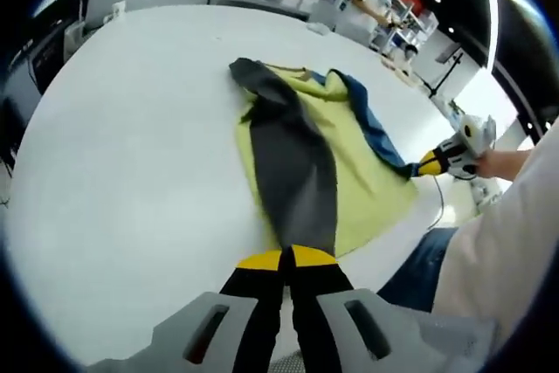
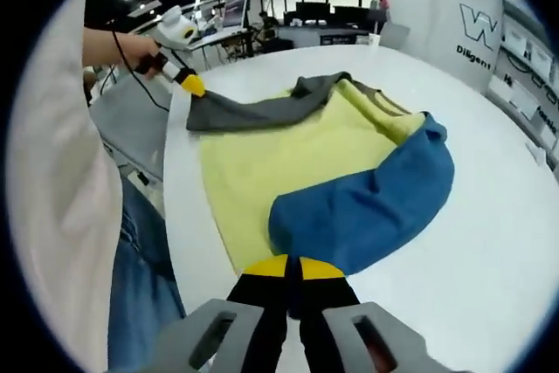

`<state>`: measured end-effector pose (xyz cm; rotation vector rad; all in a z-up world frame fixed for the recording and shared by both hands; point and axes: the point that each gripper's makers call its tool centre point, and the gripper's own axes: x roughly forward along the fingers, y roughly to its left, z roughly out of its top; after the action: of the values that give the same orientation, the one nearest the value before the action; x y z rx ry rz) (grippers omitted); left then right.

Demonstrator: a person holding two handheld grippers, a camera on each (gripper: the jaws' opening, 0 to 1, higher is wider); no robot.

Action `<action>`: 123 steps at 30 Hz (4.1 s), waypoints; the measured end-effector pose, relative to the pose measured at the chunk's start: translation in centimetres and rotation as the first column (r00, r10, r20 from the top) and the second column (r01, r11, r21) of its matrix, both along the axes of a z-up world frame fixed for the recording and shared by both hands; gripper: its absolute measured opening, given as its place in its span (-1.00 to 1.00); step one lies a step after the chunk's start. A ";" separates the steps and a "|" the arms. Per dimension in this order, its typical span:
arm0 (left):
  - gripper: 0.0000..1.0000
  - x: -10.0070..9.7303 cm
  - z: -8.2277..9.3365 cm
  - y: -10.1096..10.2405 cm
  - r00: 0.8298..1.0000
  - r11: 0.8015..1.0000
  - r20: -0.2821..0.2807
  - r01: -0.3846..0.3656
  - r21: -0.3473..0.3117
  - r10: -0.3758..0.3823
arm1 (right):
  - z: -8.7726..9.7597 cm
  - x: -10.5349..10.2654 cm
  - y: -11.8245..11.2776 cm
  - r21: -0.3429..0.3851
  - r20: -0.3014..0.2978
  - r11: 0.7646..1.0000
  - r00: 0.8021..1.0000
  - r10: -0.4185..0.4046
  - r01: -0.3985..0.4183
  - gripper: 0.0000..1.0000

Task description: Fold the garment on the visible template until the final outline fits inside the template.

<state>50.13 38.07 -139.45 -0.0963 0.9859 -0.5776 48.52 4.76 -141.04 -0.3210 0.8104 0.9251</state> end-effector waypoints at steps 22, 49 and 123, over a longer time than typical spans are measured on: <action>-0.90 7.3 1.5 10.8 0.989 0.980 0.074 -0.135 0.145 0.126 | 1.9 6.1 -7.8 0.093 0.001 0.934 0.938 -0.346 0.345 -1.00; -0.90 14.9 1.8 22.3 0.963 0.890 0.105 -0.270 0.366 0.249 | 5.4 13.8 -21.9 0.198 0.014 0.695 0.707 -0.708 0.692 -1.00; -0.90 16.6 -0.8 26.3 0.971 0.823 0.038 -0.219 0.524 0.234 | -0.9 14.6 -29.5 -0.059 -0.067 0.557 0.554 -0.830 0.828 -0.54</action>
<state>66.72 64.34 -140.20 0.2672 1.1123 -0.0705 63.10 -24.76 -141.99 0.1168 0.9193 0.0100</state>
